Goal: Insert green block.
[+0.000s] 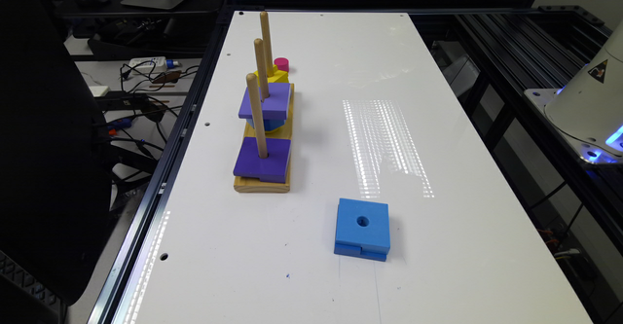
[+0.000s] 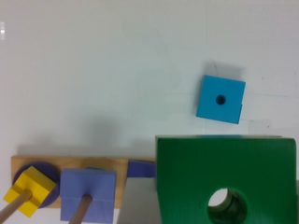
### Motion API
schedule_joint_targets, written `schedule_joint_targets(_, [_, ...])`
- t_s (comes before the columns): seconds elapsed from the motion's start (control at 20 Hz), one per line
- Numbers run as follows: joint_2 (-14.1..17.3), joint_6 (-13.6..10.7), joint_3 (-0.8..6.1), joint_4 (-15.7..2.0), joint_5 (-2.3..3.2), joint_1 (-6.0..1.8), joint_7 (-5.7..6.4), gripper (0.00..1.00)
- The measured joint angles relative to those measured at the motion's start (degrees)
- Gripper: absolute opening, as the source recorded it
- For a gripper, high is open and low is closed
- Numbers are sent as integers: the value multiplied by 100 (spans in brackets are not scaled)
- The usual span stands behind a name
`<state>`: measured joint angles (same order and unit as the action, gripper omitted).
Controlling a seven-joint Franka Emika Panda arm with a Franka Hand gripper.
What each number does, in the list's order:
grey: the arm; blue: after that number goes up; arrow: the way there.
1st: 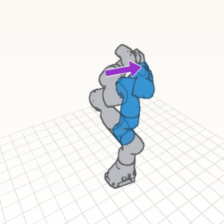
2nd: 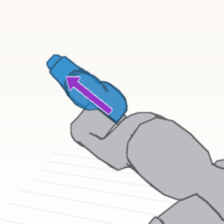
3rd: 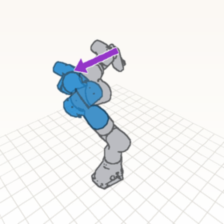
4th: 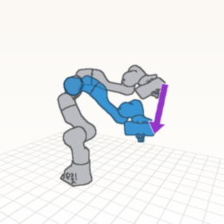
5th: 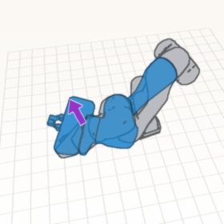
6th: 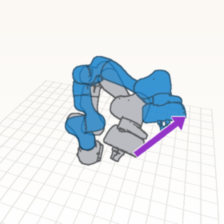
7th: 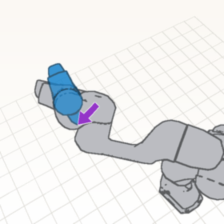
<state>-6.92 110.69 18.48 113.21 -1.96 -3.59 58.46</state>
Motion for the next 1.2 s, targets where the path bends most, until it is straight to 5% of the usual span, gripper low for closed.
schedule_joint_targets(0.55, [74, 95, 0, 39, 8, -7, -1, 0])
schedule_joint_targets(1.2, [477, 499, 0, 54, 79, -27, -3, 0])
